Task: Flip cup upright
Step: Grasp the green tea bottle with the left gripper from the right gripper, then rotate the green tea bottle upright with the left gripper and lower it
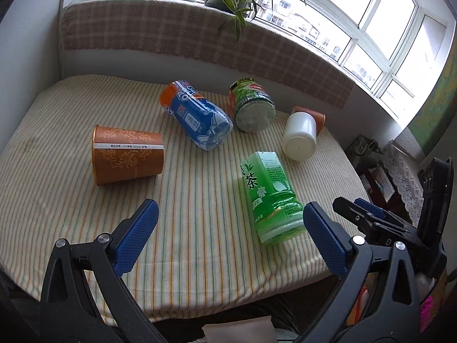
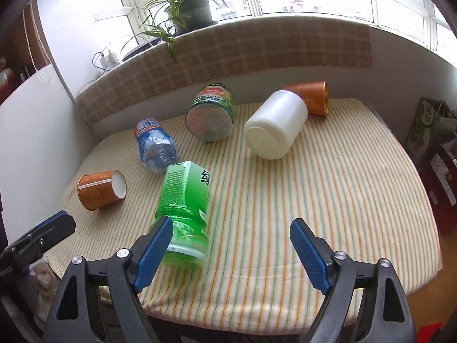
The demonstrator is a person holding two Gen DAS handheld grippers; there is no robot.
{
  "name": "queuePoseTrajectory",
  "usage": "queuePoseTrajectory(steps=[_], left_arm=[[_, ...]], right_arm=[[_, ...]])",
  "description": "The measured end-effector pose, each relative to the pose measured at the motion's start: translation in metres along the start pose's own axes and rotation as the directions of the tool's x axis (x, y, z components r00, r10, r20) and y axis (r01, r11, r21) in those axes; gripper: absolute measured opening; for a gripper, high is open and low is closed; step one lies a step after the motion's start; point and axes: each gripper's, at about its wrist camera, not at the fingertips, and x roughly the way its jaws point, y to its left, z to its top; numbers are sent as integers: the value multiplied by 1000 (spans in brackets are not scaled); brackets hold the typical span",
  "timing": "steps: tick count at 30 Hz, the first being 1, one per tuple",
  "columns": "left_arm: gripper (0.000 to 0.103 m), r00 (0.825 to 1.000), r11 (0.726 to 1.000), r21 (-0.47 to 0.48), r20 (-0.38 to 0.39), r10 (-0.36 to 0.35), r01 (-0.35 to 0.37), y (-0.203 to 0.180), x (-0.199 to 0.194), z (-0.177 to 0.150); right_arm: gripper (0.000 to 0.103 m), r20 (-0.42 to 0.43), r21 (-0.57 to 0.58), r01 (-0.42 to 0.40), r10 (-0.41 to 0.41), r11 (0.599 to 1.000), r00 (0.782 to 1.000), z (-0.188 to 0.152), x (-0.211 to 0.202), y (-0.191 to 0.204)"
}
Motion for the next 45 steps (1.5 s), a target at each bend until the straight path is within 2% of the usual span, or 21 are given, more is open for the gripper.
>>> queuePoseTrajectory(steps=[5,7,9,11,14,18,22,32,34,36,40,45], left_arm=[[94,989,991,-89,-104,-106,97,-5,36,14],[94,977,982,-126,-145,-156,139,-6,52,20],[88,963,971,-179,-192,-191,157,-5,70,23],[84,940,952,-245,-241,-243,183,-2,89,26],[83,921,927,-323,-270,-282,189,5,108,28],[81,908,914,-359,-290,-301,188,5,125,31],[80,903,912,-367,-305,-302,181,2,139,34],[71,895,919,-357,-334,-294,169,-3,157,35],[62,895,922,-349,-338,-291,168,-3,158,35],[60,896,925,-341,-340,-288,168,-5,159,34],[60,906,935,-313,-327,-270,166,-9,152,34],[58,937,962,-227,-279,-212,150,-21,135,36]], right_arm=[[88,61,11,104,-105,994,993,-15,-27,-20],[88,68,27,121,-123,992,990,-20,-33,-27],[88,68,44,130,-133,990,989,-25,-38,-34],[88,67,62,133,-137,989,988,-27,-40,-40],[88,65,80,138,-143,987,988,-30,-41,-46],[88,60,81,135,-141,987,988,-33,-41,-48],[88,57,83,131,-136,988,989,-34,-41,-49],[88,48,89,129,-134,988,990,-36,-38,-51],[88,47,92,128,-132,988,990,-36,-38,-51],[88,44,92,131,-136,987,990,-36,-36,-52],[88,39,98,131,-135,987,990,-36,-35,-53],[88,42,100,130,-135,986,990,-35,-35,-53]])
